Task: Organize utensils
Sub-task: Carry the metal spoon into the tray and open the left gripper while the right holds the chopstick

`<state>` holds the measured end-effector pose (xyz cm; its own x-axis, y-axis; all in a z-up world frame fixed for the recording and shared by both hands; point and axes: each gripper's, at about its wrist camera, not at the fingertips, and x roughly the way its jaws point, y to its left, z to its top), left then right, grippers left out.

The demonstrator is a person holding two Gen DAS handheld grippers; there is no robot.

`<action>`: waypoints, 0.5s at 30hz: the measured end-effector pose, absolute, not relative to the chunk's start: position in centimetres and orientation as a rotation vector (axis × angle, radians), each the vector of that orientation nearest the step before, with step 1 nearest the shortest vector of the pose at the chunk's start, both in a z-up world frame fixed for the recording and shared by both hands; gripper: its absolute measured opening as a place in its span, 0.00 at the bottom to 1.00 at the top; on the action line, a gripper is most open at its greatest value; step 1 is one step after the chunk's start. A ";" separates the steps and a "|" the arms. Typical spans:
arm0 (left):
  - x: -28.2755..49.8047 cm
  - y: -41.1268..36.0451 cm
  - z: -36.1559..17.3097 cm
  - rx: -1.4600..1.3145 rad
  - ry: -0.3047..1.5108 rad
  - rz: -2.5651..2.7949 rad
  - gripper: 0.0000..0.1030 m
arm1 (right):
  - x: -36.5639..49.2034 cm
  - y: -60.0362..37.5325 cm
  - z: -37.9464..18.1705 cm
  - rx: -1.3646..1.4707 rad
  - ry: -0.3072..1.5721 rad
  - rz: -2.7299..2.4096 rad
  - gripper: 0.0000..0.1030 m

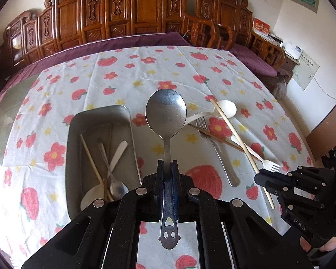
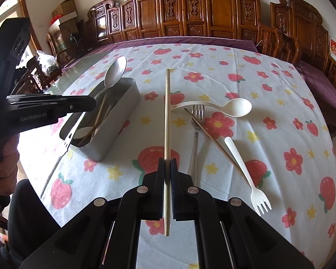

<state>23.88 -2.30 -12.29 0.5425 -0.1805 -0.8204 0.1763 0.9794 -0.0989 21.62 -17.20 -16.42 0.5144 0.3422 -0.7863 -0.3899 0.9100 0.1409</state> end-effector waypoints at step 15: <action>25.2 2.2 -12.4 -0.036 0.959 -0.147 0.05 | 22.2 -15.1 -15.2 -0.058 0.914 0.476 0.06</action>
